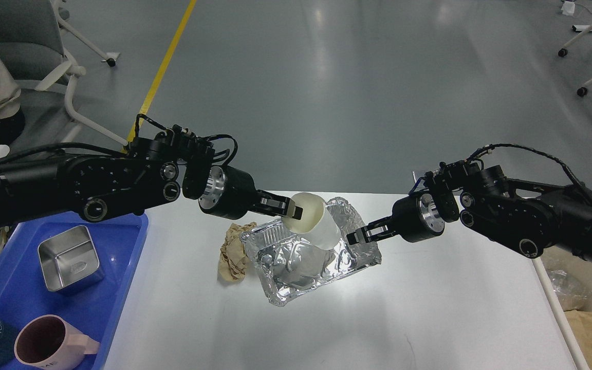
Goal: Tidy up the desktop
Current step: 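Drop the clear cup into the foil tray and open the left gripper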
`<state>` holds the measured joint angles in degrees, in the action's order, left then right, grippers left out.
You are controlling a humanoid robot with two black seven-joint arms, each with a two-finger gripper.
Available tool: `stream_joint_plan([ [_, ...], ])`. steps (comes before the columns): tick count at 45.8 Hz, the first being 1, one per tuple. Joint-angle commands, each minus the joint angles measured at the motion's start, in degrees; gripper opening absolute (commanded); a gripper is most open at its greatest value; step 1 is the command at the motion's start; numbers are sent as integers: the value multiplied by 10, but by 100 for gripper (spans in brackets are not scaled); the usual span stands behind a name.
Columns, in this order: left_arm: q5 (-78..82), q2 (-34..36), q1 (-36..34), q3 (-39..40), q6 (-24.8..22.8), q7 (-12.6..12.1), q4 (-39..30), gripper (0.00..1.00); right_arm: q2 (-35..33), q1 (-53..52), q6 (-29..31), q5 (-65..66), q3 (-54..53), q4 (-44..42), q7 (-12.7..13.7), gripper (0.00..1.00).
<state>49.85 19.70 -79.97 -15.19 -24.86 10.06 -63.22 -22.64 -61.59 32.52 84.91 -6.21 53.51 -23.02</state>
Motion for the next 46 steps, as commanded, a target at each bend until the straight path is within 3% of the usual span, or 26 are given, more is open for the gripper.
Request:
stream_joint_plan([
  [1, -1, -41, 8, 1, 9, -14, 32, 61, -1, 2, 0, 0, -1, 1, 0, 0],
  [9, -1, -45, 17, 3, 17, -15, 34, 69, -4, 2, -1, 0, -2, 2, 0, 0],
  [28, -76, -4, 17, 31, 113, -14, 35, 69, -3, 6, -1, 0, -4, 1, 0, 0],
  [39, -78, 49, 44, 33, 113, -22, 34, 69, -3, 8, -1, 0, -6, 1, 0, 0],
  [46, -85, 127, 79, 25, 71, -52, 18, 71, -6, 8, -1, -12, -4, 1, 0, 0],
])
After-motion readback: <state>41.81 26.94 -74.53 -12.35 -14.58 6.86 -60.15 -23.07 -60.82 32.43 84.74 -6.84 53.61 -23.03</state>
